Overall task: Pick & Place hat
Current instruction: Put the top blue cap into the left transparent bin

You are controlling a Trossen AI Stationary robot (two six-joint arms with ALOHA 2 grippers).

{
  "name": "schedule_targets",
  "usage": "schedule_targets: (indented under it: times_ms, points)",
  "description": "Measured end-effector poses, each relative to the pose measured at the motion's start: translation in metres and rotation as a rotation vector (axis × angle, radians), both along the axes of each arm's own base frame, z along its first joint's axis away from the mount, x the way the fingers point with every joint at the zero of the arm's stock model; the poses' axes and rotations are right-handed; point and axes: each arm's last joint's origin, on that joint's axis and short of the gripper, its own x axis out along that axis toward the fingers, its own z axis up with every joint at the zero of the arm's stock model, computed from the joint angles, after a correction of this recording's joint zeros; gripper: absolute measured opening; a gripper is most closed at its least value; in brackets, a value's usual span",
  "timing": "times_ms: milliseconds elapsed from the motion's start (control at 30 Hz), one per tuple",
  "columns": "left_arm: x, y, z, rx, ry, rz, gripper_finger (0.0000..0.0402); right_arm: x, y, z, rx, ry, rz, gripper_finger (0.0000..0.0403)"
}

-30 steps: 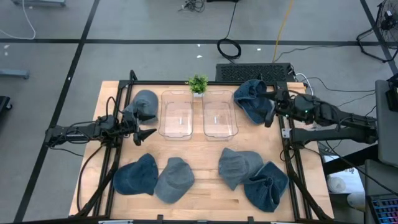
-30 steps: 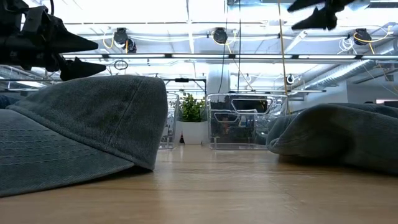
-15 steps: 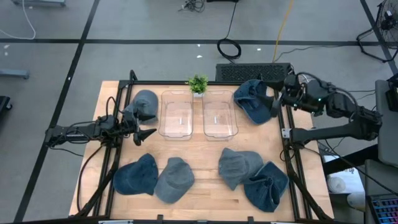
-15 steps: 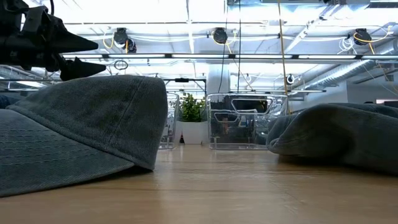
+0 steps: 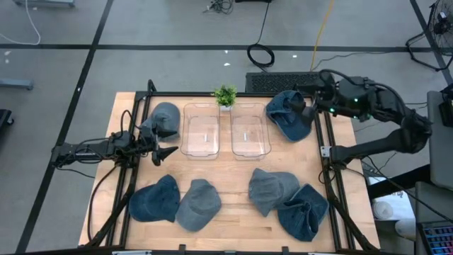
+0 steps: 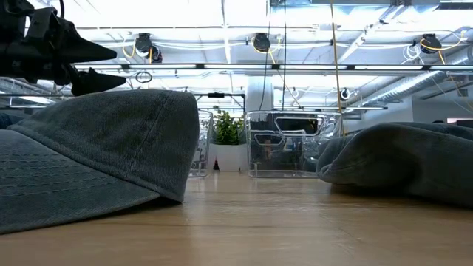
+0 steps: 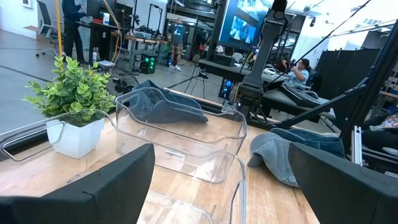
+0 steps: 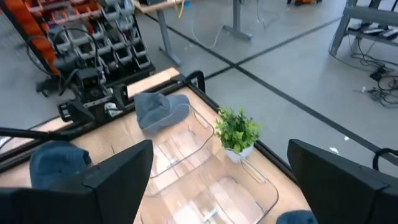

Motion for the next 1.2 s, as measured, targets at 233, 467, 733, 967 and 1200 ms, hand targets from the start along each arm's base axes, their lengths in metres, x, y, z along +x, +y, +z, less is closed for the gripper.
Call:
schedule_targets:
  times_ms: [233, 467, 733, 967, 1200]
  points:
    - [0.0, 0.0, 0.0, 0.0, 0.0, 0.0, 0.0379, 0.022, -0.003, 0.007, 0.008, 0.06, 0.0, 0.0361]
    - [0.0, 0.0, 0.0, 0.0, 0.0, 0.0, 0.0379, 0.04, -0.005, -0.001, 0.032, 0.161, -0.002, 0.0361]
    - [0.0, 0.0, 0.0, 0.0, 0.0, 0.0, 0.0379, 0.052, -0.003, -0.007, 0.162, 0.261, 0.024, 0.0361]
    - [0.0, 0.0, 0.0, 0.0, 0.0, 0.0, 0.0379, 0.057, 0.006, -0.009, 0.251, 0.364, 0.12, 0.0361]
    - [0.0, 0.0, 0.0, 0.0, 0.0, 0.001, 0.0379, 0.056, 0.022, -0.01, 0.343, 0.407, 0.283, 0.0361]
